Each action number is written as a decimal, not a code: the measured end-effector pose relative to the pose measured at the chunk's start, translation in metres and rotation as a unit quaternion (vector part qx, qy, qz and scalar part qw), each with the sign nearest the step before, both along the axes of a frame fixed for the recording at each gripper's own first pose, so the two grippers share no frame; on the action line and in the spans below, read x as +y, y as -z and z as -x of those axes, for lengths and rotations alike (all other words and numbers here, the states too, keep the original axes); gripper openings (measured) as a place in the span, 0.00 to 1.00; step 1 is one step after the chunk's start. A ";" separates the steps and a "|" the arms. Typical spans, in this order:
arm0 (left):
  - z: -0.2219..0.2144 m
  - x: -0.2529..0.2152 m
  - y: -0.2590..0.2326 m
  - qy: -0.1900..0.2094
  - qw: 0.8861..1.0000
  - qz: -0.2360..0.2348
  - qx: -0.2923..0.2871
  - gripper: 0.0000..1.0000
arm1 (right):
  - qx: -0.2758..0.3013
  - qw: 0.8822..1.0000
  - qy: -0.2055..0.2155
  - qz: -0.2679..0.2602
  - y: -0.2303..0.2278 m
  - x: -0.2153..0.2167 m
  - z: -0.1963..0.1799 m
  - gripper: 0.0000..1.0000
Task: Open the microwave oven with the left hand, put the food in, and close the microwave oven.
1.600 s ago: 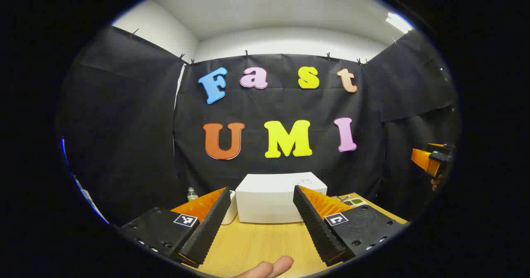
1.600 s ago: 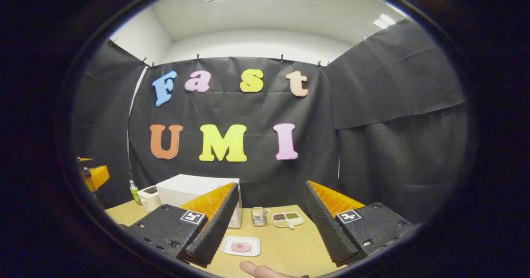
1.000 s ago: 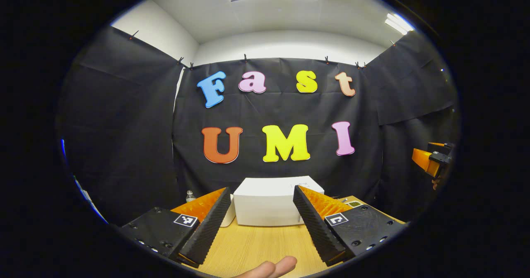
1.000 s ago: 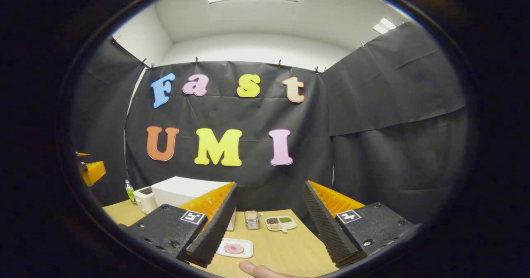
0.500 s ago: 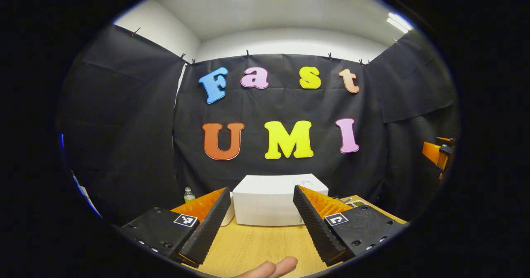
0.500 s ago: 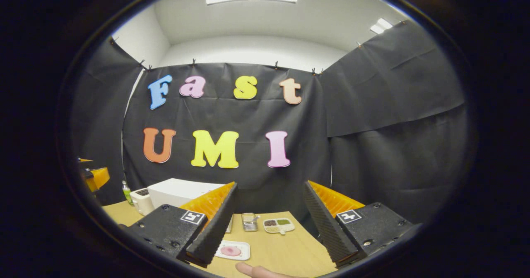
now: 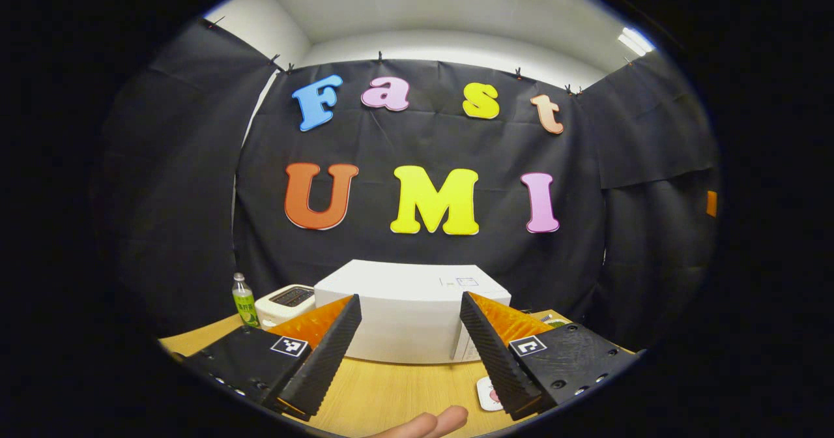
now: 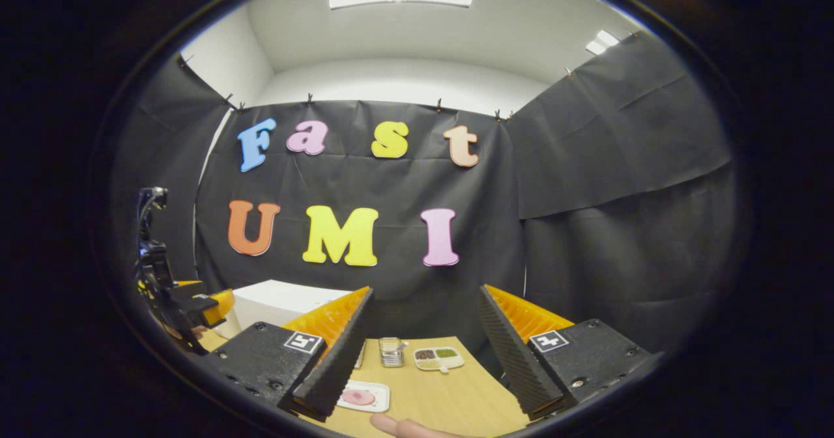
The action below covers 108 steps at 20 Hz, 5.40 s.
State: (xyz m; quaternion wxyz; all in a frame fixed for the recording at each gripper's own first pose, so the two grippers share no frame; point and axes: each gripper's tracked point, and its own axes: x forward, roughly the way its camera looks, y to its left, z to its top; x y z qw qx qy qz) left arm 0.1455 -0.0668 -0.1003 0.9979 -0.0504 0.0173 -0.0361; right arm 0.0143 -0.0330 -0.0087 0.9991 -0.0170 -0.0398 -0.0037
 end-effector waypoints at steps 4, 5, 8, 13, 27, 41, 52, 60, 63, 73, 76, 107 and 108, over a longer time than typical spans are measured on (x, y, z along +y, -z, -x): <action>-0.035 -0.021 0.048 0.013 1.000 0.005 0.019 0.94 | 0.004 1.000 -0.002 0.001 0.008 -0.005 -0.005 1.00; -0.043 -0.027 0.062 0.016 1.000 -0.001 0.025 0.82 | 0.004 1.000 -0.003 0.004 0.009 -0.006 -0.007 1.00; -0.062 -0.045 0.099 0.024 0.999 -0.001 0.046 0.94 | 0.014 1.000 -0.002 0.012 0.015 -0.010 -0.013 1.00; -0.095 -0.067 0.132 0.036 0.997 -0.005 0.063 0.94 | 0.023 1.000 -0.006 0.018 0.017 -0.014 -0.018 0.91; -0.162 -0.118 0.181 0.065 0.994 0.002 0.084 0.72 | 0.045 0.998 -0.020 0.031 0.048 -0.027 -0.027 1.00; -0.163 -0.123 0.181 0.068 0.994 -0.027 0.079 0.20 | 0.082 0.996 -0.030 0.029 0.083 -0.030 -0.045 0.92; -0.161 -0.122 0.182 0.062 0.995 -0.009 0.075 0.07 | 0.092 0.995 -0.026 0.021 0.095 -0.035 -0.052 0.92; -0.146 -0.118 0.179 0.061 0.996 -0.006 0.062 0.07 | 0.103 0.994 -0.023 0.008 0.110 -0.041 -0.059 1.00; -0.128 -0.119 0.176 0.084 0.994 -0.043 0.047 0.07 | 0.109 0.994 -0.020 0.001 0.116 -0.043 -0.061 0.92; -0.029 -0.068 0.172 0.149 0.987 -0.014 0.063 0.07 | 0.115 0.993 -0.033 0.009 0.115 -0.005 -0.036 1.00; -0.005 -0.049 0.168 0.155 0.986 -0.025 0.059 0.13 | 0.108 0.993 -0.040 0.020 0.109 0.007 -0.025 0.92; 0.134 0.165 -0.005 -0.043 0.997 -0.049 0.028 0.94 | 0.326 0.937 -0.112 0.066 0.233 0.072 -0.124 1.00; 0.132 0.163 -0.008 -0.043 0.997 -0.049 0.030 0.94 | 0.344 0.928 -0.126 0.065 0.244 0.077 -0.127 1.00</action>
